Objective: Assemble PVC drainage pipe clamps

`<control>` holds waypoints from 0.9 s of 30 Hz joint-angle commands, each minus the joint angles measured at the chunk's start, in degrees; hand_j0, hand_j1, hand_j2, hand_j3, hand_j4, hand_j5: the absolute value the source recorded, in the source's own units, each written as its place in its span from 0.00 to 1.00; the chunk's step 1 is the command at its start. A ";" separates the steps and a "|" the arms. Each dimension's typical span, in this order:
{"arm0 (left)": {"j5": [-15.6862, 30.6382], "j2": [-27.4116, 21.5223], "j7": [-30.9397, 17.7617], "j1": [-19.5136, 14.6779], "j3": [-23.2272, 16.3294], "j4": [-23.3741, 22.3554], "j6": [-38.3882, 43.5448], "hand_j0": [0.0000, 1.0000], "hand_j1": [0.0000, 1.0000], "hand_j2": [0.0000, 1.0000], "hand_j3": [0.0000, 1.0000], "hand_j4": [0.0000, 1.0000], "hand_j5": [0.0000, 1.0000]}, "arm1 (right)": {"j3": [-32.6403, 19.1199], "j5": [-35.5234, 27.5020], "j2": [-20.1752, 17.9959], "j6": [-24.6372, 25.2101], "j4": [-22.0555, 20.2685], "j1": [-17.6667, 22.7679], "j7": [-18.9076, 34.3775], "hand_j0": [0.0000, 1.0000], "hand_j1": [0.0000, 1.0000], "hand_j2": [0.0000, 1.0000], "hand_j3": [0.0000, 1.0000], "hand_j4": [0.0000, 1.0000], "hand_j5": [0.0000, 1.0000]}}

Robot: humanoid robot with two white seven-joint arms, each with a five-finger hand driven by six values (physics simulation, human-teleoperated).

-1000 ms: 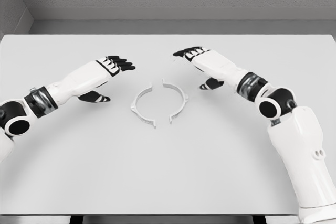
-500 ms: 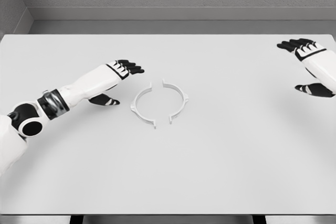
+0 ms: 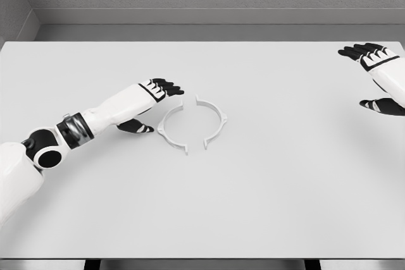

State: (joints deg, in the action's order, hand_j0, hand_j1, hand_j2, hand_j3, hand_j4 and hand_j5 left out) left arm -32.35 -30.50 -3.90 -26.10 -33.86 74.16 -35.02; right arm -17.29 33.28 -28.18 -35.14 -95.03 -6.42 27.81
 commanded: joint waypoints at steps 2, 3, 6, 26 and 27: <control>0.36 0.70 0.03 0.00 0.02 -0.07 0.02 1.00 1.00 1.00 1.00 1.00 1.00 | 0.24 -0.41 -0.03 0.14 -0.24 0.00 -0.04 1.00 1.00 1.00 1.00 1.00 1.00; 0.36 0.88 0.03 0.00 0.02 -0.07 0.02 1.00 1.00 1.00 1.00 1.00 1.00 | 0.15 -0.50 -0.03 0.14 -0.24 0.00 -0.04 1.00 1.00 1.00 1.00 1.00 1.00; 0.36 1.76 0.03 0.00 0.02 -0.86 0.02 1.00 1.00 1.00 1.00 1.00 1.00 | 0.24 -0.50 -0.03 0.14 -0.24 0.00 -0.04 1.00 1.00 1.00 1.00 1.00 1.00; 0.36 4.22 0.03 -0.09 0.02 -1.21 0.02 1.00 1.00 1.00 1.00 1.00 1.00 | 0.33 -0.50 0.50 0.14 -0.33 -0.09 -0.04 1.00 1.00 1.00 1.00 1.00 1.00; 0.36 4.22 0.03 -0.09 0.11 -1.21 0.02 1.00 1.00 1.00 1.00 1.00 1.00 | 0.33 -0.50 0.50 0.14 -0.33 -0.09 -0.04 1.00 1.00 1.00 1.00 1.00 1.00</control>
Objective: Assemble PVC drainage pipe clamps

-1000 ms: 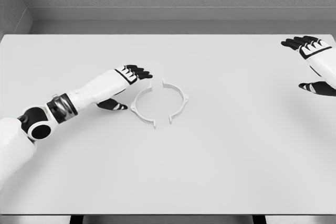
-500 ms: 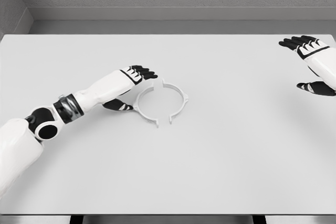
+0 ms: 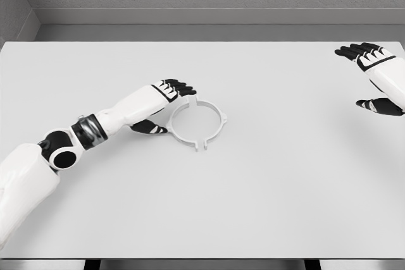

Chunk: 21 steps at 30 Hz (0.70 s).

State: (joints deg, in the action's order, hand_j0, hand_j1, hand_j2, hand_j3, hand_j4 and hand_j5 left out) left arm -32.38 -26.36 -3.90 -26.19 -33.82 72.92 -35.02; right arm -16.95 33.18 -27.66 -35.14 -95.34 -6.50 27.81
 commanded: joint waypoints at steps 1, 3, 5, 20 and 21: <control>0.39 0.35 0.03 0.00 0.07 0.03 0.02 1.00 1.00 1.00 1.00 1.00 1.00 | -0.02 -0.39 -0.03 0.14 -0.02 0.00 -0.03 1.00 1.00 1.00 1.00 1.00 1.00; 0.39 0.35 0.03 0.00 0.07 0.03 0.02 1.00 1.00 1.00 1.00 1.00 1.00 | -0.02 -0.39 -0.03 0.14 -0.02 0.00 -0.03 1.00 1.00 1.00 1.00 1.00 1.00; 0.39 0.35 0.03 0.00 0.07 0.03 0.02 1.00 1.00 1.00 1.00 1.00 1.00 | -0.02 -0.39 -0.03 0.14 -0.02 0.00 -0.03 1.00 1.00 1.00 1.00 1.00 1.00; 0.39 1.75 0.03 0.09 0.07 0.03 0.02 1.00 1.00 1.00 1.00 1.00 1.00 | -0.02 -0.39 -0.03 0.14 -0.02 0.00 -0.03 1.00 1.00 1.00 1.00 1.00 1.00; 0.39 1.84 0.03 0.09 0.07 0.03 0.02 1.00 1.00 1.00 1.00 1.00 1.00 | -0.02 -0.39 -0.03 0.14 -0.02 0.00 -0.03 1.00 1.00 1.00 1.00 1.00 1.00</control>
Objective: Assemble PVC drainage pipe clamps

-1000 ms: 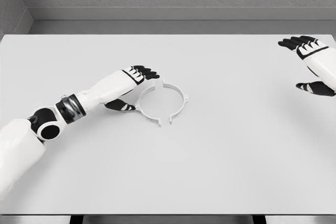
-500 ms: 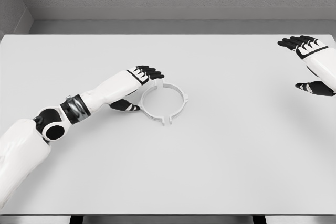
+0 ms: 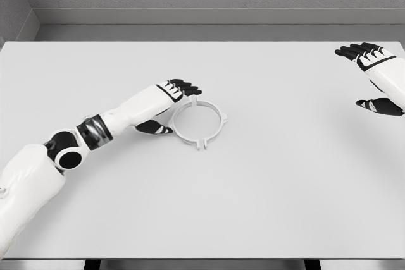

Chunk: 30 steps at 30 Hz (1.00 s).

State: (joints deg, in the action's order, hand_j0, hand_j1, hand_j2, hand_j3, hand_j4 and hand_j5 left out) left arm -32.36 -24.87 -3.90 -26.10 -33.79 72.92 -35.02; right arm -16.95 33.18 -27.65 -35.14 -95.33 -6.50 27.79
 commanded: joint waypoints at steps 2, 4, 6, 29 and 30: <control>0.37 0.44 0.03 0.00 0.04 0.02 0.02 1.00 1.00 1.00 1.00 1.00 1.00 | -0.02 -0.39 -0.03 0.14 -0.12 0.00 -0.10 1.00 1.00 1.00 1.00 1.00 1.00; 0.37 0.44 0.03 0.00 0.04 0.02 0.02 1.00 1.00 1.00 1.00 1.00 1.00 | -0.02 -0.39 0.05 0.14 -0.12 0.00 -0.10 1.00 1.00 1.00 1.00 1.00 1.00; 0.37 0.62 0.03 0.00 0.04 0.11 0.02 1.00 1.00 1.00 1.00 1.00 1.00 | -0.02 -0.39 0.14 0.14 -0.12 0.00 -0.01 1.00 1.00 1.00 1.00 1.00 1.00; 0.99 -2.20 0.03 -0.70 1.27 -1.03 0.02 1.00 1.00 1.00 1.00 1.00 1.00 | -0.10 -0.39 0.05 0.14 -0.12 0.09 -0.10 1.00 1.00 1.00 1.00 1.00 1.00; 0.99 -1.93 0.03 -0.88 1.27 -1.91 0.02 1.00 1.00 1.00 1.00 1.00 1.00 | -0.10 -0.39 0.05 0.14 -0.12 0.09 -0.01 1.00 1.00 1.00 1.00 1.00 1.00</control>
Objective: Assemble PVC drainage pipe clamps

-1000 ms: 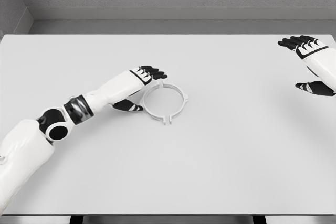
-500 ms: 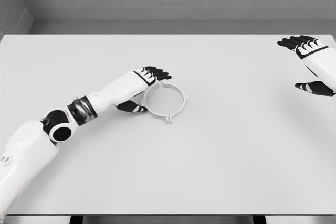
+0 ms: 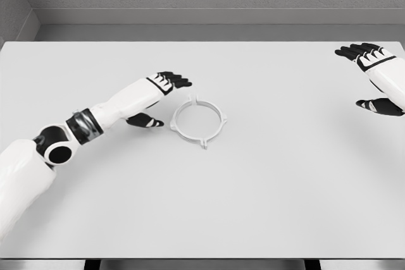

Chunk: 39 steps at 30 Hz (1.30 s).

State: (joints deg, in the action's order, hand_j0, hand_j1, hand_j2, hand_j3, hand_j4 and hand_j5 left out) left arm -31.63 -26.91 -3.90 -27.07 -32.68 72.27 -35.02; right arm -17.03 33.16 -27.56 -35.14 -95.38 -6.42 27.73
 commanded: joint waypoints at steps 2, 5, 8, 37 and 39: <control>0.16 0.72 0.03 -0.44 -0.01 -2.48 0.02 1.00 1.00 1.00 1.00 1.00 1.00 | -0.02 -0.38 -0.03 0.14 -0.07 0.00 -0.04 1.00 1.00 1.00 1.00 1.00 1.00; -0.19 2.12 0.03 -0.79 -0.36 -3.01 0.02 1.00 1.00 1.00 1.00 1.00 1.00 | -0.02 -0.38 -0.03 0.14 -0.07 0.00 -0.04 1.00 1.00 1.00 1.00 1.00 1.00; -0.28 2.83 0.03 -0.88 -0.45 -3.63 0.02 1.00 1.00 1.00 1.00 1.00 1.00 | 0.07 -0.38 -0.03 0.14 -0.07 0.00 0.04 1.00 1.00 1.00 1.00 1.00 1.00; -0.36 4.15 0.03 -0.79 0.07 -3.54 0.02 1.00 1.00 1.00 1.00 1.00 1.00 | -0.46 -0.29 -0.12 0.14 1.77 0.26 -0.04 1.00 1.00 1.00 1.00 1.00 1.00; -0.10 3.71 0.03 -0.88 0.86 -3.63 0.02 1.00 1.00 1.00 1.00 1.00 1.00 | -0.46 -0.29 -0.12 0.14 1.77 0.26 -0.04 1.00 1.00 1.00 1.00 1.00 1.00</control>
State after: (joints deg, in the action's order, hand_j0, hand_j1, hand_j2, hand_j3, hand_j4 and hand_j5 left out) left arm -32.23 -22.90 -3.90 -27.86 -32.30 68.69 -35.02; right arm -17.47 33.27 -27.65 -35.14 -93.59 -6.15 27.72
